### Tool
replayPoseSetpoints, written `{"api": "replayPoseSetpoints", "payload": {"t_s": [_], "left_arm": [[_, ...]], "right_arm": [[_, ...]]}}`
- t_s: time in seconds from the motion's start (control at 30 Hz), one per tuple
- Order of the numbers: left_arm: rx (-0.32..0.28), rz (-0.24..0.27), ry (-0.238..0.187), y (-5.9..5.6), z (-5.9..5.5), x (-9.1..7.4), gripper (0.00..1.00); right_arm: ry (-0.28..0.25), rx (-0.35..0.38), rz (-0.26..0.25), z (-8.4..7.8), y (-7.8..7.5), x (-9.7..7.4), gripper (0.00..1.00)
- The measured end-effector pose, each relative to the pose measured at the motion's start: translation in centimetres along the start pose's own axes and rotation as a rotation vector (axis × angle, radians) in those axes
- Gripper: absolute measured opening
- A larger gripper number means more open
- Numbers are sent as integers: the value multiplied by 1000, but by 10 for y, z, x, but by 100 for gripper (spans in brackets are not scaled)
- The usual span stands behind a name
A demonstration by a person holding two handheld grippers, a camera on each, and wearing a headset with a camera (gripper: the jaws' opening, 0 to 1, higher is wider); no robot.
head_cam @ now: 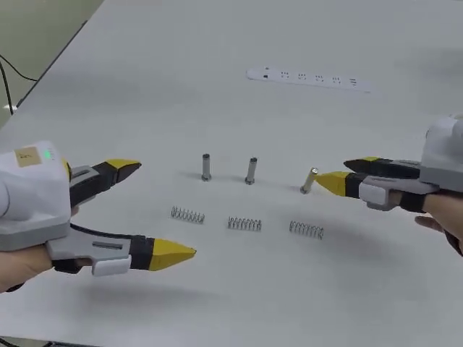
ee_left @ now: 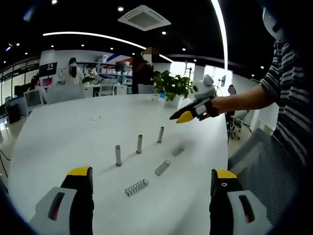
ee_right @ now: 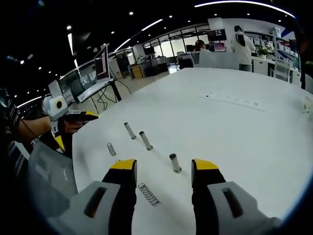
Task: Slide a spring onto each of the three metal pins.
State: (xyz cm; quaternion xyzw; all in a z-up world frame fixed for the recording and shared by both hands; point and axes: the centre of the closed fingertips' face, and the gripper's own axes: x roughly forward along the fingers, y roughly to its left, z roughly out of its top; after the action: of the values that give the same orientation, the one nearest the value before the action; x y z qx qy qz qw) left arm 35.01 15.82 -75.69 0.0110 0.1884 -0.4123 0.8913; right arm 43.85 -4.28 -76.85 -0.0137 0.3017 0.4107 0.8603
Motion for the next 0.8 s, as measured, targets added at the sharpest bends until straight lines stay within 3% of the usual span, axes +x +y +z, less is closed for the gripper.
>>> {"api": "replayPoseSetpoints", "payload": {"t_s": [0.17,0.23,0.47,0.8], "left_arm": [[-1,0,0,-1,-1,-1,97],[-1,0,1,-1,-2,-1,97],[-8,-7,-10,-3,0,-1,98],[-9,-4,-4,-5,-2,-2,97]], "right_arm": [[67,-48,50,-10,4,-5,42],[118,-95,84,-16,9,-6,39],[267,-298,127,-39,19,-3,37],[426,-542,188,-61,35,7,34]]}}
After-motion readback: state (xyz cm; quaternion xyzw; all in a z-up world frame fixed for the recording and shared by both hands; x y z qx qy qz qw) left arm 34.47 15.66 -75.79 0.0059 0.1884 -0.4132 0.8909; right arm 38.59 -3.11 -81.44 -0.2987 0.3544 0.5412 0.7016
